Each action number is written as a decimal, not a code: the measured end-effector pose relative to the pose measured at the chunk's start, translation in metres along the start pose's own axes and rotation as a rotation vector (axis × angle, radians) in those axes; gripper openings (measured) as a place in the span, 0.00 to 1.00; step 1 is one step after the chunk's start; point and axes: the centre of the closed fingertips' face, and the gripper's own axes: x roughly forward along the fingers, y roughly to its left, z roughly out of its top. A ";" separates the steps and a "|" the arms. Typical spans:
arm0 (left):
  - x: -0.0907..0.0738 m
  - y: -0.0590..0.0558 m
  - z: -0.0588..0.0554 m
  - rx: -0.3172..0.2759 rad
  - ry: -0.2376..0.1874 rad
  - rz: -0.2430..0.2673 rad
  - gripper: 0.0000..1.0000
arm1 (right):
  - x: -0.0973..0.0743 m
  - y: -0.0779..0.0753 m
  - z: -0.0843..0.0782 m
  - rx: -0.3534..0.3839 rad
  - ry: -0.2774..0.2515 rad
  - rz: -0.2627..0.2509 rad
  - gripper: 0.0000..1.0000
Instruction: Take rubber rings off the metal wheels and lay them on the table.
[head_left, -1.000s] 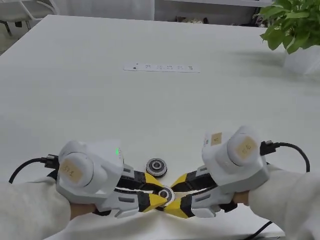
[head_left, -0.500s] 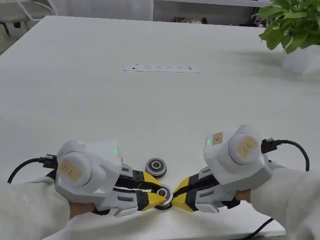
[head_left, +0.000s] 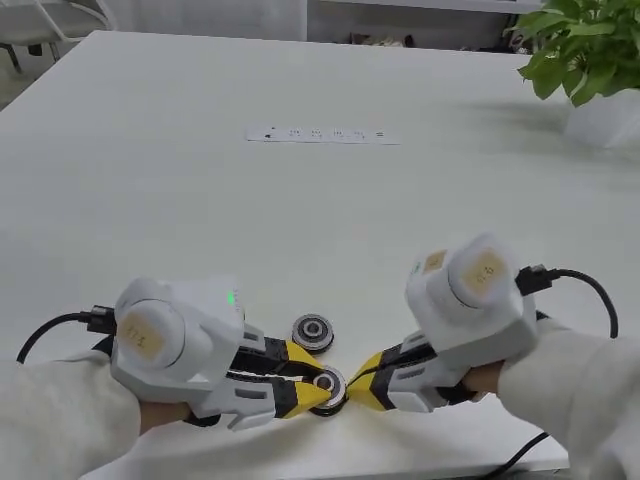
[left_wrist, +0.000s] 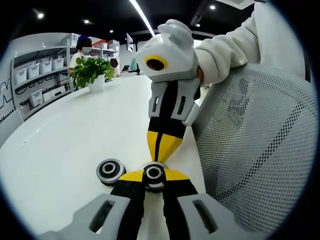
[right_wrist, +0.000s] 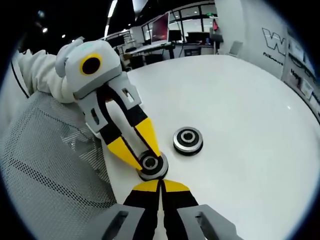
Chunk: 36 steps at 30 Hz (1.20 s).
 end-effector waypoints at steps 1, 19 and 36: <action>0.000 0.000 0.000 0.000 0.000 0.000 0.07 | 0.000 0.000 0.000 0.008 0.000 0.000 0.00; 0.000 0.002 0.000 0.004 0.001 0.004 0.07 | -0.005 -0.001 0.012 0.297 -0.077 0.039 0.00; -0.001 0.002 -0.001 0.010 0.002 0.004 0.07 | -0.006 0.005 0.019 0.279 -0.095 0.050 0.00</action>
